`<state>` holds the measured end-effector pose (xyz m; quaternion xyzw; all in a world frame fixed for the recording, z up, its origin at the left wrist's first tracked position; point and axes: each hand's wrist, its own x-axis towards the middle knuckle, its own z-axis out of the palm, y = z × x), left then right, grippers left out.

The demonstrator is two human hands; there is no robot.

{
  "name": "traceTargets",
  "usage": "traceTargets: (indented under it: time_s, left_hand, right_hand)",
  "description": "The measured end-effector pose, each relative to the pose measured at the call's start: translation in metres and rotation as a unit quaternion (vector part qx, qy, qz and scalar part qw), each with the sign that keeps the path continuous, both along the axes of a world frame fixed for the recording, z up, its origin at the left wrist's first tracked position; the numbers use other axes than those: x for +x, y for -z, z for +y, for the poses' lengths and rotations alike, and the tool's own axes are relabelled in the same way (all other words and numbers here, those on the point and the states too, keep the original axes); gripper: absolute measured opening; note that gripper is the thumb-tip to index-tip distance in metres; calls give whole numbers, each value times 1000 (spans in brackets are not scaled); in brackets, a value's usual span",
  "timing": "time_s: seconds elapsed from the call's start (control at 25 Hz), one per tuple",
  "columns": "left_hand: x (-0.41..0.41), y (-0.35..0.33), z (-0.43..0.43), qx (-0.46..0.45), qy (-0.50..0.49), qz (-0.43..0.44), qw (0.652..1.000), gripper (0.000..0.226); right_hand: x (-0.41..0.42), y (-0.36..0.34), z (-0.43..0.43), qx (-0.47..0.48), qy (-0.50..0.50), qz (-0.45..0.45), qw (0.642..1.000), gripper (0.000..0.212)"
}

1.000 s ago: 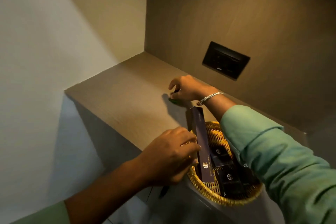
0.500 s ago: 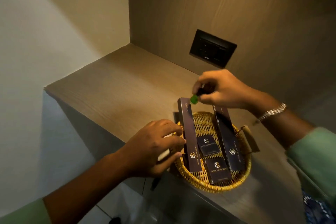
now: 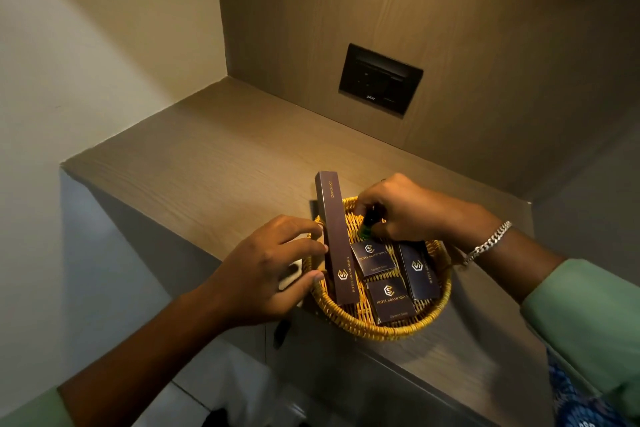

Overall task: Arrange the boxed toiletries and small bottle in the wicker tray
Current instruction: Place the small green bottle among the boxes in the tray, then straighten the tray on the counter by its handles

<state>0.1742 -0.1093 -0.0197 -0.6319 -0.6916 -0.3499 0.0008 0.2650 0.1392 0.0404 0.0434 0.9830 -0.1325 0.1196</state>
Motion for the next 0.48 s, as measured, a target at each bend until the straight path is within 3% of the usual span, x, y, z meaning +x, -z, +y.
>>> traceTargets:
  time_s: [0.12,0.2,0.32,0.48]
  left_hand:
    - [7,0,1,22,-32,-58,998,29]
    - [14,-2,5,34,-59,-93,993,24]
    - [22,-4,10,49,-139,-153,977,24]
    - [25,-6,15,23,-198,-295,934,30]
  right_hand:
    - [7,-7,1,-12,32,14,999,53]
    - [26,-17,9,-21,101,94,990,52]
    - [72,-13,20,-6,237,211,948,36]
    - [108,22,9,-96,383,233,889,24]
